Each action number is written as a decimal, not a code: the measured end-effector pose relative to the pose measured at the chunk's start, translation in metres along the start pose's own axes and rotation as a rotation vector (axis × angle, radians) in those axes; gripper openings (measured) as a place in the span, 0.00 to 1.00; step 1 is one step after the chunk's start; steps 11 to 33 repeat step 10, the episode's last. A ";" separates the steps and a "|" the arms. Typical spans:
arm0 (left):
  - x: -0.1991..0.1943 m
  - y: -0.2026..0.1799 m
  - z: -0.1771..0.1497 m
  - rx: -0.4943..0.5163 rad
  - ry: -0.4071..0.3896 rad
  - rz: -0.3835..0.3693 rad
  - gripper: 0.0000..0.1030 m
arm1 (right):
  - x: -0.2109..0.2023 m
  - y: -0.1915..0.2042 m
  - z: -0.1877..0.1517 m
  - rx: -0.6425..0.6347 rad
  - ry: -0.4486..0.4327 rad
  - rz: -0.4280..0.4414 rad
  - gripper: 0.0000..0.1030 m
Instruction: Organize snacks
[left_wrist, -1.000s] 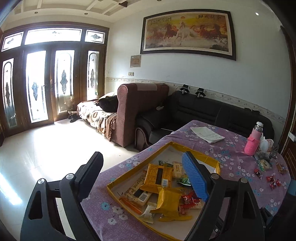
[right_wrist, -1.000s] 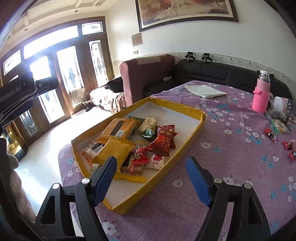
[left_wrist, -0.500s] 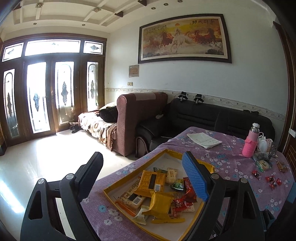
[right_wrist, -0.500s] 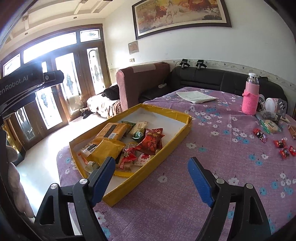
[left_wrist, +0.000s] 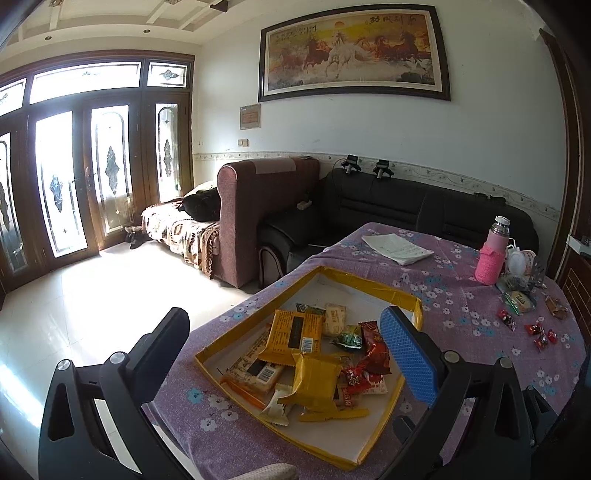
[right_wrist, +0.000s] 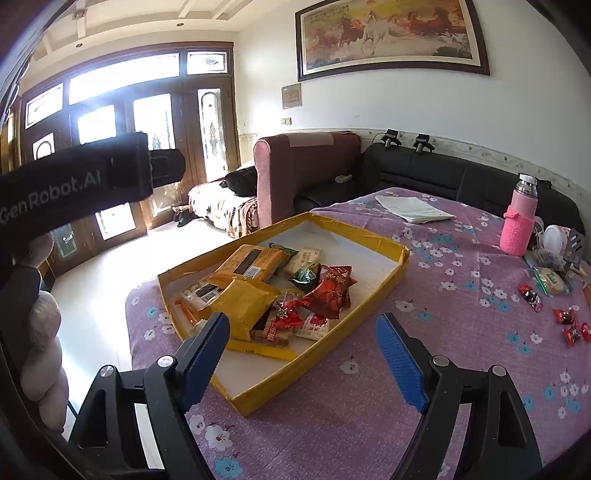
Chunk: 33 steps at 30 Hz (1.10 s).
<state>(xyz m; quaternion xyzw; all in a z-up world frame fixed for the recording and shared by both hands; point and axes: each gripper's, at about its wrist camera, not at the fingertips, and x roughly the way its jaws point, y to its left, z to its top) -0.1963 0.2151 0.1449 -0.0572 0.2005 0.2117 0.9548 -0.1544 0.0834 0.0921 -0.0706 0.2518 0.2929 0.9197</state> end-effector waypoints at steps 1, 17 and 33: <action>0.000 0.000 0.000 -0.003 0.006 -0.007 1.00 | 0.000 0.000 0.000 0.001 0.001 -0.001 0.80; 0.003 -0.020 -0.003 -0.009 0.064 -0.084 1.00 | -0.014 -0.014 -0.005 0.026 0.002 -0.020 0.80; 0.003 -0.020 -0.003 -0.009 0.064 -0.084 1.00 | -0.014 -0.014 -0.005 0.026 0.002 -0.020 0.80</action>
